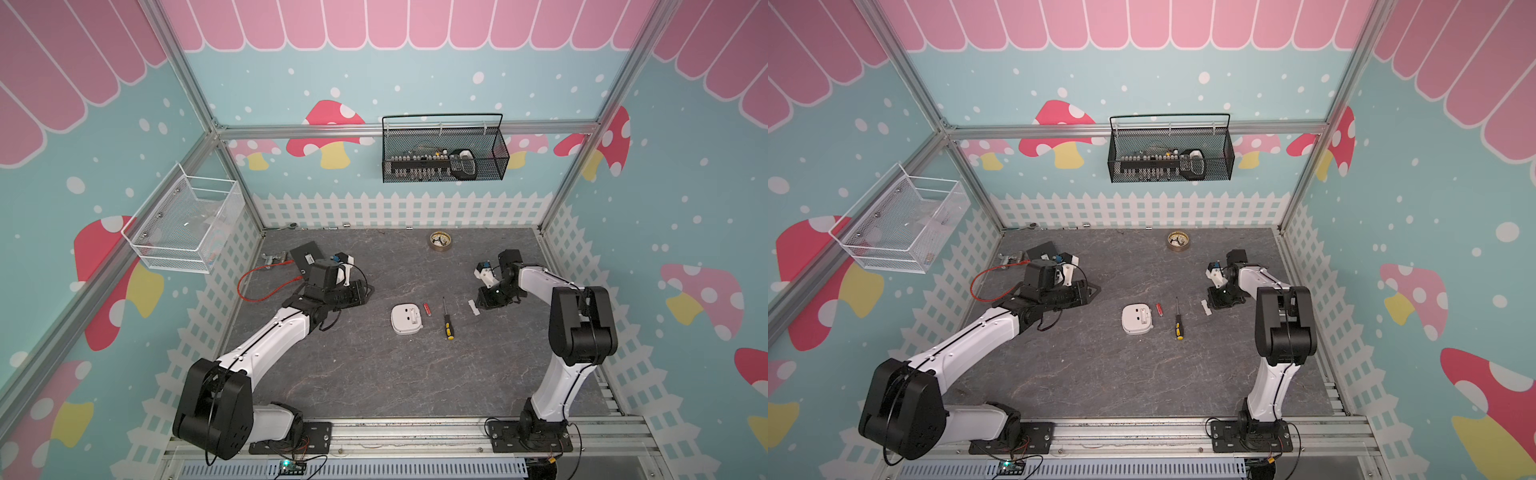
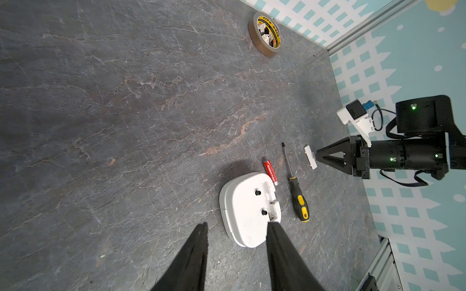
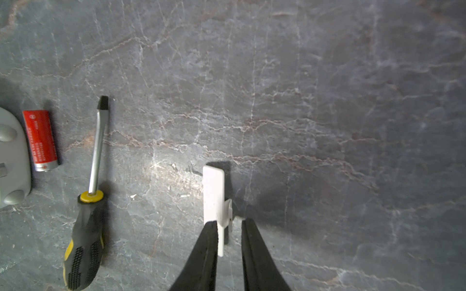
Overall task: Remove the battery from the alarm
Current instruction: Pick up the cover from the center of the board.
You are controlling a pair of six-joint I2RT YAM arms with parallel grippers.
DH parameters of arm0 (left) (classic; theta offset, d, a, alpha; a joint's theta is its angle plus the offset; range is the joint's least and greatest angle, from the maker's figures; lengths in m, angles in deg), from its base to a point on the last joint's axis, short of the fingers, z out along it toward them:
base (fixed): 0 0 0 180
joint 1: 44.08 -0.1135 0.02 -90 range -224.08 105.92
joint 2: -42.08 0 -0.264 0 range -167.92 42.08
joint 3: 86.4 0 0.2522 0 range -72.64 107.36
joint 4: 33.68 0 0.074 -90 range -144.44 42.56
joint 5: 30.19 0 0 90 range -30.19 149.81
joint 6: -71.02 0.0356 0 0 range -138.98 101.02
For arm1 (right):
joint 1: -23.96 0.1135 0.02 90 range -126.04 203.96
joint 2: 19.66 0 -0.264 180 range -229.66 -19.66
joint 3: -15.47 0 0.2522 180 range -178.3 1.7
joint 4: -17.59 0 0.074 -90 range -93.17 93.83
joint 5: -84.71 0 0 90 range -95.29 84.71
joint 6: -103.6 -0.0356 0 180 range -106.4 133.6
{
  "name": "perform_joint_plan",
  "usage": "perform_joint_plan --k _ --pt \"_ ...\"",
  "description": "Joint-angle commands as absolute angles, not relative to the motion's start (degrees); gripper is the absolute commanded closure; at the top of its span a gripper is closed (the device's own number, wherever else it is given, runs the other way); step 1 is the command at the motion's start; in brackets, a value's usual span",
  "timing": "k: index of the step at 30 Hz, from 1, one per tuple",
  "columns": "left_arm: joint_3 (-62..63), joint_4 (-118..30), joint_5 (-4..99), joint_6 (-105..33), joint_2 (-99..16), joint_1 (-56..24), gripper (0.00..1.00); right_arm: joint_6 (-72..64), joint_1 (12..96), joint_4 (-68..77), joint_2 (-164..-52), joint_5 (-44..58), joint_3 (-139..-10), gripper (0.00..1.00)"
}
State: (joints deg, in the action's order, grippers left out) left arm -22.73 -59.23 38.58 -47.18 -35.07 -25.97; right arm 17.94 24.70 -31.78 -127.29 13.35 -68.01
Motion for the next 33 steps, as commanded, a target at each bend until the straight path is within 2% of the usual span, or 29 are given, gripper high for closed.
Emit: perform_joint_plan --k 1,17,33 --pt "-21.96 -59.92 38.1 -46.22 -35.33 -26.23 0.58 18.87 24.49 -32.84 -127.9 14.17 -69.36 0.77" --pt "-21.94 -59.87 38.0 -46.13 -35.1 -26.24 0.58 19.32 24.56 -33.61 -131.07 15.55 -69.67 0.81" --pt "-21.88 -59.87 38.01 -46.15 -34.63 -26.24 0.58 18.24 24.75 -34.21 -129.5 15.61 -67.91 0.86"
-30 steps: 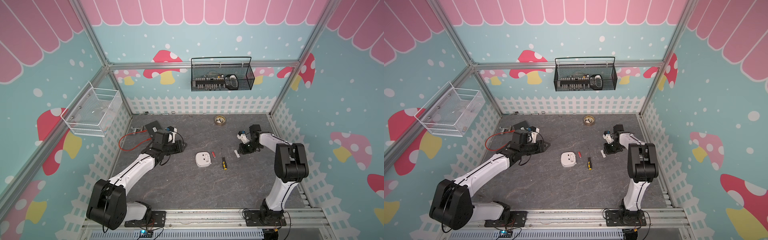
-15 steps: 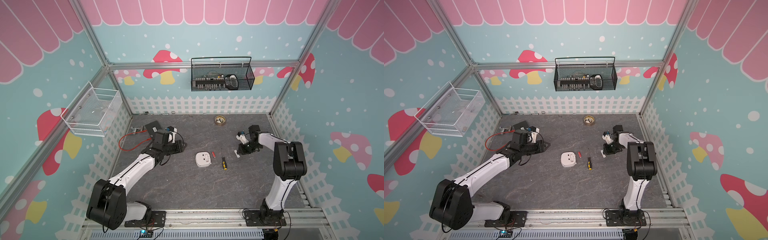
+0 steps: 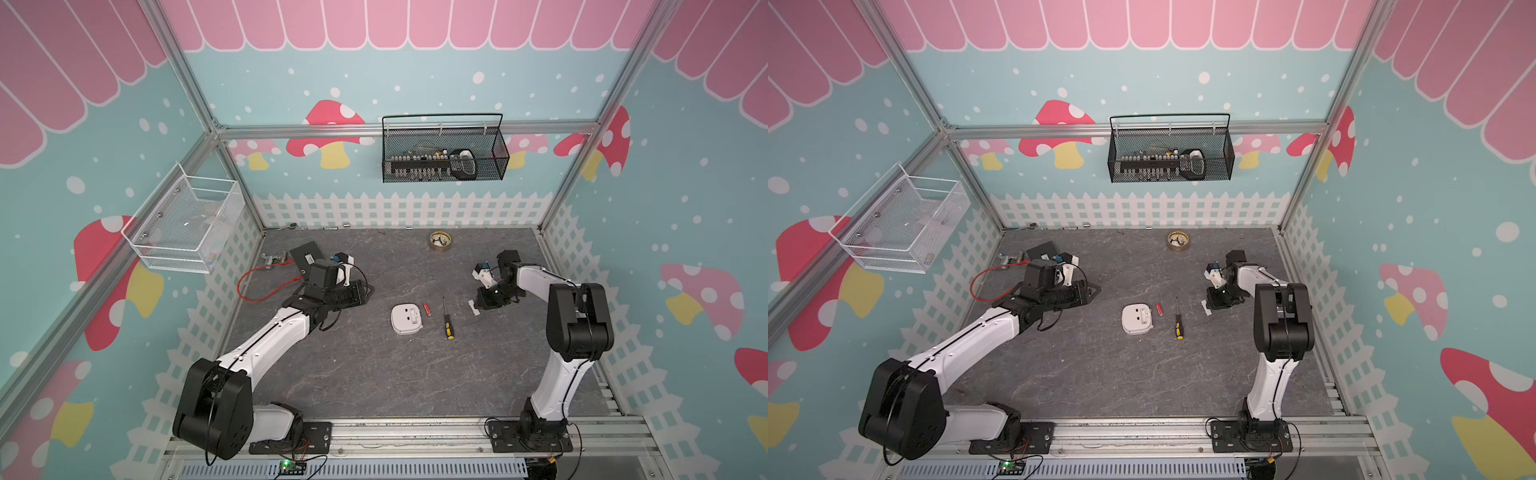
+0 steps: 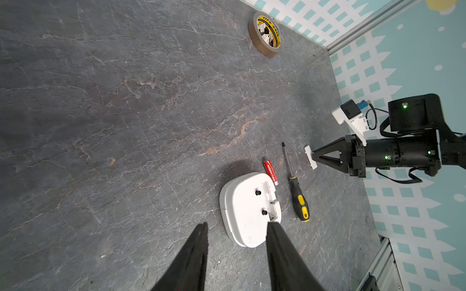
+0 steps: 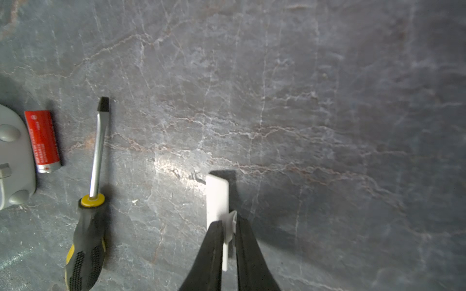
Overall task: Remove the battery from the alarm
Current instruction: Pick up the cover from the center of the board.
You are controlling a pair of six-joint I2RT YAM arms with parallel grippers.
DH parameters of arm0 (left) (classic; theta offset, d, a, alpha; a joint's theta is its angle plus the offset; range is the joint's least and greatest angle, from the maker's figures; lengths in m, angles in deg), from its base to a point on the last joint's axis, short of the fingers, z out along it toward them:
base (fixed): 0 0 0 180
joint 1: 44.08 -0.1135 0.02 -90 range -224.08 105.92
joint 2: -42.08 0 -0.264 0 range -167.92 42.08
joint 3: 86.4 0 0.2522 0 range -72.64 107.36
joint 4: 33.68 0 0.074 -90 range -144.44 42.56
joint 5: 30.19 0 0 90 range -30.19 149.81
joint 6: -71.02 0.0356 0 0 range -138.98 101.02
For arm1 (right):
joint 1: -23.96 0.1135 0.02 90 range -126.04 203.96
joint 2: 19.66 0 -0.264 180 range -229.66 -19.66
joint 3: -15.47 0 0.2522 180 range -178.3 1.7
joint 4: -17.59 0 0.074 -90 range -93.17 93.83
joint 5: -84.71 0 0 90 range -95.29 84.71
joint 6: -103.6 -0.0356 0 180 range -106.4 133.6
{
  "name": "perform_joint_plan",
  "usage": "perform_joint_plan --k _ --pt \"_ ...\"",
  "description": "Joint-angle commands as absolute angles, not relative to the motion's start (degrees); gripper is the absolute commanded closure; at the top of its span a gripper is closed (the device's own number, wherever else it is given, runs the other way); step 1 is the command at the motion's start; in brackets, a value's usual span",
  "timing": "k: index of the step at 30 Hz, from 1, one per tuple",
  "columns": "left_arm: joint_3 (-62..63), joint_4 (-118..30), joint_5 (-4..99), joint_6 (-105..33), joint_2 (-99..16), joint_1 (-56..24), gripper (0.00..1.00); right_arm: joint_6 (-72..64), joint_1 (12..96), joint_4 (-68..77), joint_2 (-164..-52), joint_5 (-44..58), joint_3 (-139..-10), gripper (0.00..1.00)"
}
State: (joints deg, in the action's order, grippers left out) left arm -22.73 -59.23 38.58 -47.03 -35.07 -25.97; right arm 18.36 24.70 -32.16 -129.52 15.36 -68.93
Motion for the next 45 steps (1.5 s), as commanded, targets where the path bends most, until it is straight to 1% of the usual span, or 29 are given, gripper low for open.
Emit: perform_joint_plan --k 1,14,21,23,33,37,41,45 --pt "-21.92 -59.91 38.01 -46.13 -34.63 -26.28 0.58 18.15 24.76 -34.22 -129.43 15.71 -67.78 0.87" --pt "-21.87 -59.89 38.01 -46.22 -34.41 -26.32 0.59 16.88 24.93 -34.56 -129.02 16.99 -67.29 0.96" --pt "-22.01 -59.87 38.1 -46.22 -34.35 -26.36 0.59 15.43 24.95 -33.87 -128.82 20.39 -67.38 1.0" --pt "-22.09 -59.89 38.2 -46.23 -34.3 -26.33 0.58 14.5 24.93 -32.91 -126.11 21.81 -67.12 1.0" --pt "-22.09 -59.8 38.28 -46.31 -34.05 -26.37 0.59 11.3 24.93 -28.17 -121.22 33.86 -65.85 1.0" --pt "-22.02 -59.85 38.32 -46.31 -33.98 -26.33 0.59 8.91 24.93 -23.81 -119.09 43.4 -64.18 1.0" --pt "-22.13 -59.83 38.54 -46.39 -33.91 -26.33 0.59 1.54 25.24 -13.01 -116.21 57.47 -60.21 1.0" --pt "-22.28 -59.58 38.55 -46.49 -33.69 -26.41 0.59 -9.56 26.23 2.37 -112.76 66.54 -54.26 1.0"
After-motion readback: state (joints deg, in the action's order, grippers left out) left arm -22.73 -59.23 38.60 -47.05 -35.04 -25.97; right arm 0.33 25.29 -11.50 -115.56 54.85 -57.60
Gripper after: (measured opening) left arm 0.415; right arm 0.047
